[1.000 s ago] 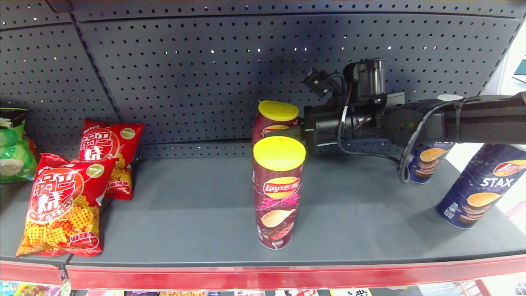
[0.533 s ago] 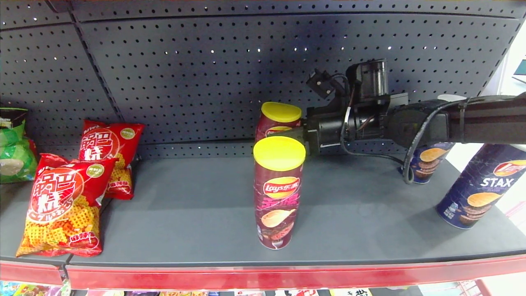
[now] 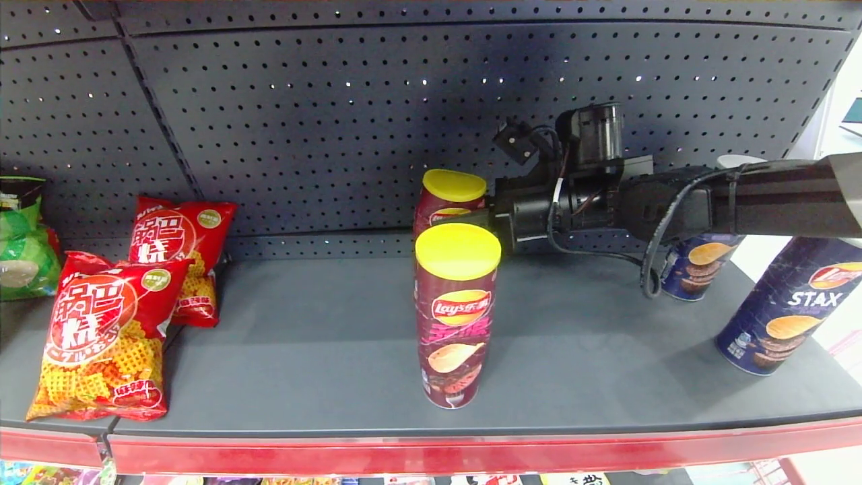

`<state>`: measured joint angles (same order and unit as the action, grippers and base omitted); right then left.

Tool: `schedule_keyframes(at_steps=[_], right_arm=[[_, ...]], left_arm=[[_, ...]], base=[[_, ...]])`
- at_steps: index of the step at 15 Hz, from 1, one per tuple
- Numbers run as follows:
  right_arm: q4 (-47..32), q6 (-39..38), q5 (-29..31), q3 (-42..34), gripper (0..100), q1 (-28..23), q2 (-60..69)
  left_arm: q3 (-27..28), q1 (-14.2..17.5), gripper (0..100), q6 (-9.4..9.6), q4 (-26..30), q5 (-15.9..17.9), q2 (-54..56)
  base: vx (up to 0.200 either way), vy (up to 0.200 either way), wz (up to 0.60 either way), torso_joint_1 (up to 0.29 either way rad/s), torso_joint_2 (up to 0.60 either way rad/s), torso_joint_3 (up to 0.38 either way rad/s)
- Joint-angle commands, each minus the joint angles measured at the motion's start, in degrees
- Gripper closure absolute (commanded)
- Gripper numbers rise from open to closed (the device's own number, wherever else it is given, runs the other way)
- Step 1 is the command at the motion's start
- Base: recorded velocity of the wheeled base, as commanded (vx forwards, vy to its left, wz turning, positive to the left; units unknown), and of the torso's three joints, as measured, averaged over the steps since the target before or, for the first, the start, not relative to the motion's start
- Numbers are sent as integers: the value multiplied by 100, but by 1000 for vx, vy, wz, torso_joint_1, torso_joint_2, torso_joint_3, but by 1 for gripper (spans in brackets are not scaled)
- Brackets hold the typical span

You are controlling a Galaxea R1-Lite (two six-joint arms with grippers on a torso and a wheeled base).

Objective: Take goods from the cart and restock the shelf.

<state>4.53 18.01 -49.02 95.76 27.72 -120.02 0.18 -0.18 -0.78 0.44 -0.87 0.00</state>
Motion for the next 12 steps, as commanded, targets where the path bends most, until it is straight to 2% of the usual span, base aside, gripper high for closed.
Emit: schedule_keyframes(at_steps=[1,7,8,12], right_arm=[[-40,1,6,66,100,-12,-83],[-49,1,15,57,100,-4,-110],[-49,-8,15,66,0,5,-136],[-49,-16,15,66,0,14,-136]], left_arm=[[-1,1,0,-1,0,-1,0],[-1,1,0,-1,0,-1,0],[-1,1,0,-1,0,7,0],[-1,1,0,-10,0,-1,0]], base=[[0,0,0,0,0,0],[0,0,0,0,0,0],[0,0,0,0,0,0],[0,0,0,0,0,0]])
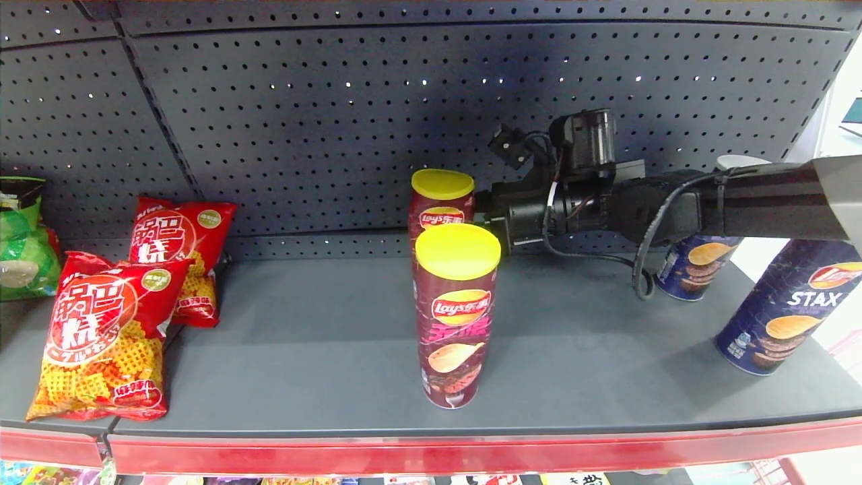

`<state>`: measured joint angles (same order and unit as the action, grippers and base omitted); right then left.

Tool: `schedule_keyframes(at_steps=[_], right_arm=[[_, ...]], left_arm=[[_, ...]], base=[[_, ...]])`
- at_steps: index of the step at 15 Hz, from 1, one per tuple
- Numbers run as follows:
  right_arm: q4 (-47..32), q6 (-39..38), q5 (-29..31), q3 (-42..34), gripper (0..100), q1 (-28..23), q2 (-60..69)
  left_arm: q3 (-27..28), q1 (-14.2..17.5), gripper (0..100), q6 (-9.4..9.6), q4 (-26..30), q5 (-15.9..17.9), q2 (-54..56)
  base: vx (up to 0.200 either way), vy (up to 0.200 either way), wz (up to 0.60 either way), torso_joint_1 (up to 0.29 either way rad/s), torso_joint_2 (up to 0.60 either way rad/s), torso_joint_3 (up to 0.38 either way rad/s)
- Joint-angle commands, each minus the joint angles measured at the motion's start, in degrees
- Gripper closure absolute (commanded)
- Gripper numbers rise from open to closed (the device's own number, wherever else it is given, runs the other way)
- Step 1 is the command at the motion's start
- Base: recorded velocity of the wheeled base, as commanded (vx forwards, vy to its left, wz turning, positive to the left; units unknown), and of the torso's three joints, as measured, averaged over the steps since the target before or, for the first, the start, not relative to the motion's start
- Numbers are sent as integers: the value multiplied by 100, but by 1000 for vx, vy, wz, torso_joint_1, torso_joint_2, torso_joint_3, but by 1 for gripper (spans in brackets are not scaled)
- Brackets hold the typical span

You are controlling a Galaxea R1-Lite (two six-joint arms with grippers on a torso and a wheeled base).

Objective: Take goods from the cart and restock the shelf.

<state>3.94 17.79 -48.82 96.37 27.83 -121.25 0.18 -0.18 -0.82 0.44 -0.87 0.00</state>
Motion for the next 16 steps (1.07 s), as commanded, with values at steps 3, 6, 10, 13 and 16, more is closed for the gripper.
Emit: schedule_keyframes(at_steps=[3,6,10,13,16], right_arm=[[11,6,-4,-48,0,-15,13],[28,6,4,-241,0,-59,49],[19,-12,171,-408,0,-102,84],[19,-12,303,-443,0,-182,75],[28,-21,382,-461,0,-252,75]], left_arm=[[-1,1,0,-6,0,-1,0],[-1,1,0,3,0,-1,0],[-1,1,0,3,0,-1,0],[-1,1,0,3,0,-1,0],[-1,1,0,-6,0,-1,0]], base=[[0,0,0,0,0,0],[0,0,0,0,0,0],[0,0,0,0,0,0],[0,0,0,0,0,0],[0,0,0,0,0,0]])
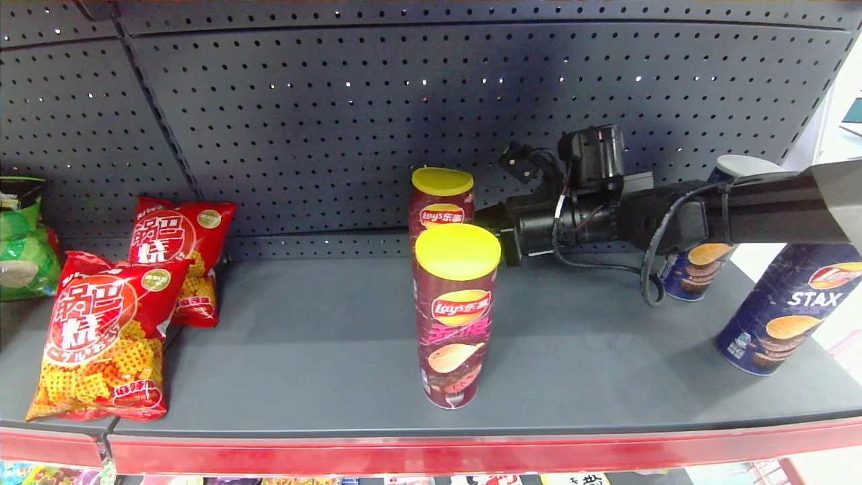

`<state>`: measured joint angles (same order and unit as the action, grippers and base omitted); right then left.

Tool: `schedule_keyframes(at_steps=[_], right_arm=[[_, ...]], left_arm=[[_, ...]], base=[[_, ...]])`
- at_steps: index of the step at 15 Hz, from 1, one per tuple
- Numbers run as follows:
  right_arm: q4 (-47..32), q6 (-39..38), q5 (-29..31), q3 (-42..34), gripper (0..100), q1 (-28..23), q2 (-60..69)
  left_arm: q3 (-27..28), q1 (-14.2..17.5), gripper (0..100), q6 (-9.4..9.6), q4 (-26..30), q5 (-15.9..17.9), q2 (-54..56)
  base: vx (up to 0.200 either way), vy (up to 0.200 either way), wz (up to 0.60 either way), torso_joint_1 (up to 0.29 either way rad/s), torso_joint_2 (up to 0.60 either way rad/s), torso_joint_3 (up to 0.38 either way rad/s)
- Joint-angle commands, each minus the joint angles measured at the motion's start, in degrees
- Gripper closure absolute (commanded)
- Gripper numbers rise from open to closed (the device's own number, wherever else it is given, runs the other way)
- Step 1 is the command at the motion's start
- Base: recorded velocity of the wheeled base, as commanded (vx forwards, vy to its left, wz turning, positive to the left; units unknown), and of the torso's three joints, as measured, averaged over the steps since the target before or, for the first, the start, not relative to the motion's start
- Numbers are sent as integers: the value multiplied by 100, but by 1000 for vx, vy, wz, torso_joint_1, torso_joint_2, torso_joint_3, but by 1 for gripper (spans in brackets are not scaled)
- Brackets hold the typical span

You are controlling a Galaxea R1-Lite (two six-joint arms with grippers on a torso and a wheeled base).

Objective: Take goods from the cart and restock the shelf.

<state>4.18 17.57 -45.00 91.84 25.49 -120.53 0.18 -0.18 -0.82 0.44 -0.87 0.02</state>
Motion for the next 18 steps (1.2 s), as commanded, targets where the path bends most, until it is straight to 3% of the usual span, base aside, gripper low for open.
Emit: schedule_keyframes(at_steps=[1,18], right_arm=[[4,-8,17,-35,0,-27,3],[21,-96,114,-114,0,-255,-23]], left_arm=[[-1,1,0,3,0,-1,-2],[-1,1,0,3,0,-1,-2]], base=[[0,0,0,0,0,0],[0,0,0,0,0,0]])
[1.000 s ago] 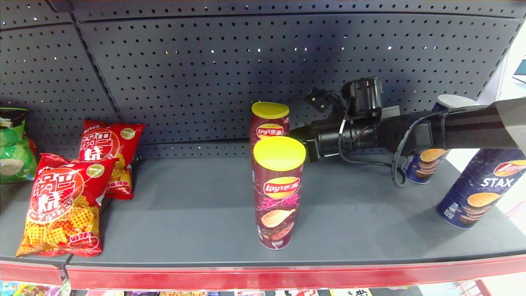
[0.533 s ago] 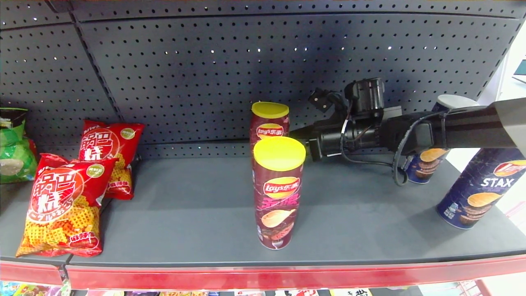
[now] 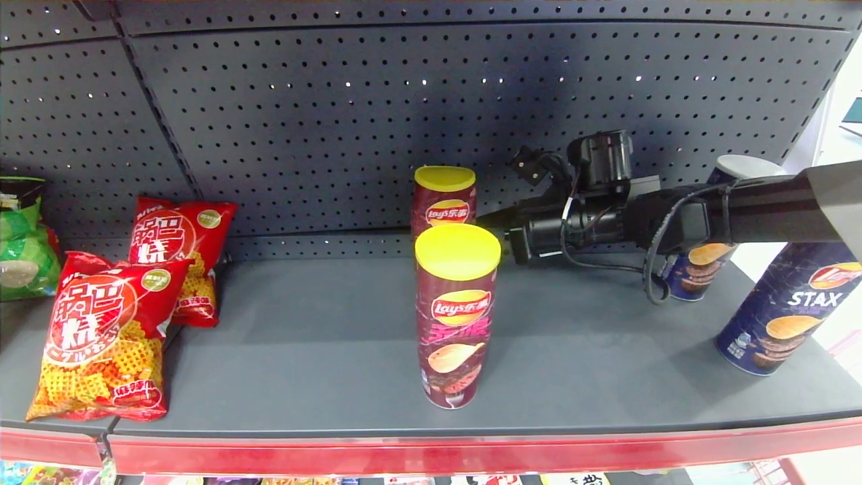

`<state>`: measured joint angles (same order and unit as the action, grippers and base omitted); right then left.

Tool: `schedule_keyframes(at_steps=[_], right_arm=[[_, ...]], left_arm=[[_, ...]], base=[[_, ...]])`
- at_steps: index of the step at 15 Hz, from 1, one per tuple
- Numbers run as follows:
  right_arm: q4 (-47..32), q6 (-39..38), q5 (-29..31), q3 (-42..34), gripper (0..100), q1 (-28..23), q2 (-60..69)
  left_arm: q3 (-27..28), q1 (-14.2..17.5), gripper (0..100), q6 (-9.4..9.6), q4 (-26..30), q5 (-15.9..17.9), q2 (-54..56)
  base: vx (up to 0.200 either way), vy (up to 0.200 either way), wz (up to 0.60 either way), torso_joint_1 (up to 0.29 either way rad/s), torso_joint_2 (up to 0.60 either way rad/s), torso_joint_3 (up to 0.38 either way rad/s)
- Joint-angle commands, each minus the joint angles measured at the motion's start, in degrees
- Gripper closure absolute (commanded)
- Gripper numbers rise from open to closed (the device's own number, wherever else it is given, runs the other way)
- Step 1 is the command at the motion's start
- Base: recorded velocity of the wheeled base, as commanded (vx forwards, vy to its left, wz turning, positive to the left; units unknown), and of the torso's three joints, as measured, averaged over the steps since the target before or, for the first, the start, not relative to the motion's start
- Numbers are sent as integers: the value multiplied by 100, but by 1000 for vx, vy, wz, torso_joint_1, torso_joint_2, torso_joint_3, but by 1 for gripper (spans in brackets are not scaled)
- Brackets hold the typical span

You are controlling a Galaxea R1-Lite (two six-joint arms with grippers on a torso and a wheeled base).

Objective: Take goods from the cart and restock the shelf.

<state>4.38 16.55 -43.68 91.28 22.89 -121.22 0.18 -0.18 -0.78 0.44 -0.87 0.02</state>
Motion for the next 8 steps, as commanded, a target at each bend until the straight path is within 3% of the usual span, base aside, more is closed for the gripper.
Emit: schedule_keyframes(at_steps=[1,8], right_arm=[[11,6,-44,-181,0,13,152],[55,14,-79,-1245,0,-48,1127]], left_arm=[[-1,1,0,-1,0,-1,-2],[-1,1,0,-1,0,-1,-2]], base=[[0,0,0,0,0,0],[0,0,0,0,0,0]])
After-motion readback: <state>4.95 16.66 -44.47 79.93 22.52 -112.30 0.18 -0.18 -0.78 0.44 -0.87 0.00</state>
